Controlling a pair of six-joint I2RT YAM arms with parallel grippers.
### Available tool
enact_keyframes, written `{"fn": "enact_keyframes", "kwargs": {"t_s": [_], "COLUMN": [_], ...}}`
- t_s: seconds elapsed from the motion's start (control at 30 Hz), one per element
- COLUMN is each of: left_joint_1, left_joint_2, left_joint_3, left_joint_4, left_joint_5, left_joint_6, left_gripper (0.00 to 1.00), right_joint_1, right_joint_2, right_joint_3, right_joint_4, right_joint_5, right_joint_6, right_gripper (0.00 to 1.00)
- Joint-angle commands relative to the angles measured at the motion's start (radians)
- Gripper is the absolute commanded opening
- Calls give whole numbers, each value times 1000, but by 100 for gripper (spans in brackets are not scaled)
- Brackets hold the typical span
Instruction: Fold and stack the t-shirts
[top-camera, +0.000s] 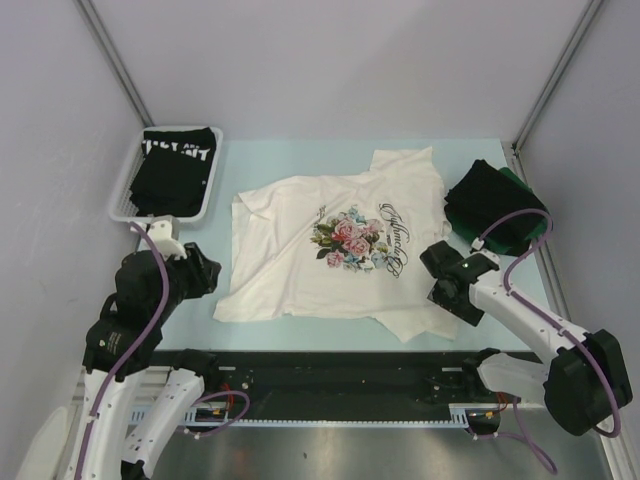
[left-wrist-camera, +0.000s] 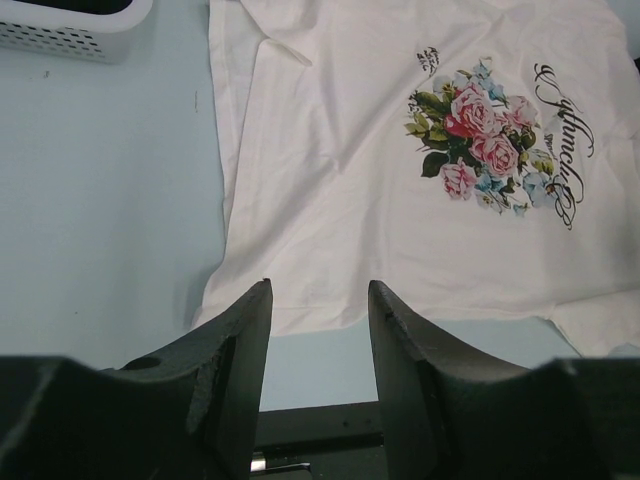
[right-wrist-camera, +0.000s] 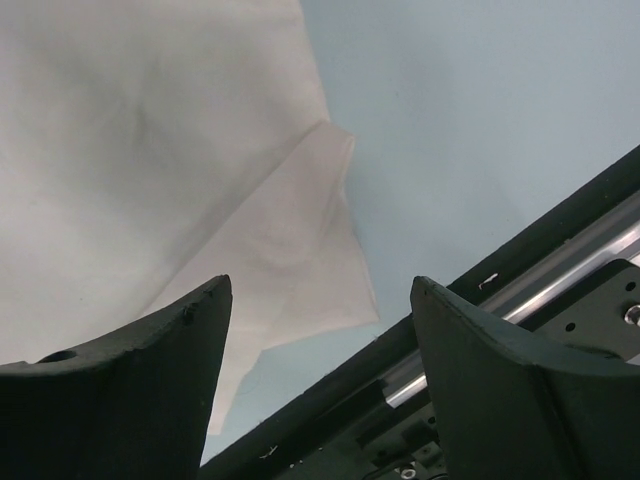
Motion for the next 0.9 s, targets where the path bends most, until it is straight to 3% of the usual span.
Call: {"fn": "enact_keyframes", "kwargs": {"t_s": [0.0,0.33,0.63,0.87], "left_joint_1": [-2,-2,-2,-2], "left_joint_2": [10,36,61,54], "left_joint_3": [23,35,56,63], "left_joint_4": [20,30,35,27], "left_joint_5": [13,33,32,30], "left_joint_6": [34,54,59,53], "left_gripper": [49,49,49,49], "right_joint_1": [33,25,-57,-87], "right_joint_2": [-8,41,22,0], "right_joint_3": [-23,-30,-91,-135], "right_joint_4": [0,46,149,218], "right_joint_5": [83,164,130,88], "right_joint_6": [146,149,86,46], "right_gripper": [77,77,76,63]}}
